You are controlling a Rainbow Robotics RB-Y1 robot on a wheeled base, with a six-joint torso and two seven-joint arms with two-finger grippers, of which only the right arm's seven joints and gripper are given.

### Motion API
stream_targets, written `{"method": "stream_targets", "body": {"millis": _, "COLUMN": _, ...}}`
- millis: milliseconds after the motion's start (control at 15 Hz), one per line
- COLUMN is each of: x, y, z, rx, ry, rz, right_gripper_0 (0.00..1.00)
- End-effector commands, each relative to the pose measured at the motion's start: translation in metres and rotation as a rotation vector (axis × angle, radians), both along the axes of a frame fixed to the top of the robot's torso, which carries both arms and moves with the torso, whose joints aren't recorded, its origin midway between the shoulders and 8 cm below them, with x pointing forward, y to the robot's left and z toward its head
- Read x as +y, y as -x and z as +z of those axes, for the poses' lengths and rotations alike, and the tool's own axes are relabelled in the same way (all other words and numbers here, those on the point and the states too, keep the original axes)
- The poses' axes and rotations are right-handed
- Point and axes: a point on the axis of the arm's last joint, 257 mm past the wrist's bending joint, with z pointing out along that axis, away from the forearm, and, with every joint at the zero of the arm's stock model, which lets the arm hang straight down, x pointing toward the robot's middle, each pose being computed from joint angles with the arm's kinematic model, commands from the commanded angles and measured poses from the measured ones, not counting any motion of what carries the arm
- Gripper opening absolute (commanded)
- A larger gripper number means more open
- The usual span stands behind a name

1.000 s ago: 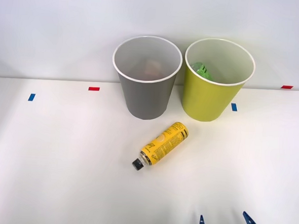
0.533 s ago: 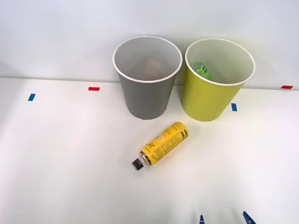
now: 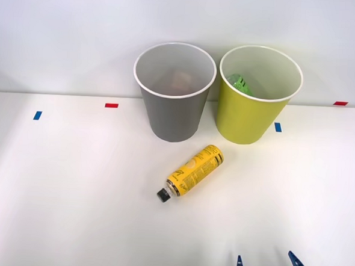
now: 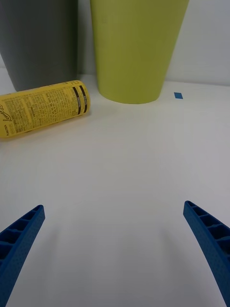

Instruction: Put cans in the gray bin, plastic bottles in the light green bin

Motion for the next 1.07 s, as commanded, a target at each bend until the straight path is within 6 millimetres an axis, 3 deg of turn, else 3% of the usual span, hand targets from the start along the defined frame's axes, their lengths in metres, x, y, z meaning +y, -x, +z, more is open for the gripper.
{"method": "stream_targets", "body": {"millis": 67, "x": 0.0000, "y": 0.0000, "z": 0.0001, "rx": 0.000, "ry": 0.000, "rz": 0.000, "right_gripper_0": 1.00}}
{"method": "stream_targets", "body": {"millis": 1067, "x": 0.0000, "y": 0.0000, "z": 0.0001, "rx": 0.000, "ry": 0.000, "rz": 0.000, "right_gripper_0": 1.00}}
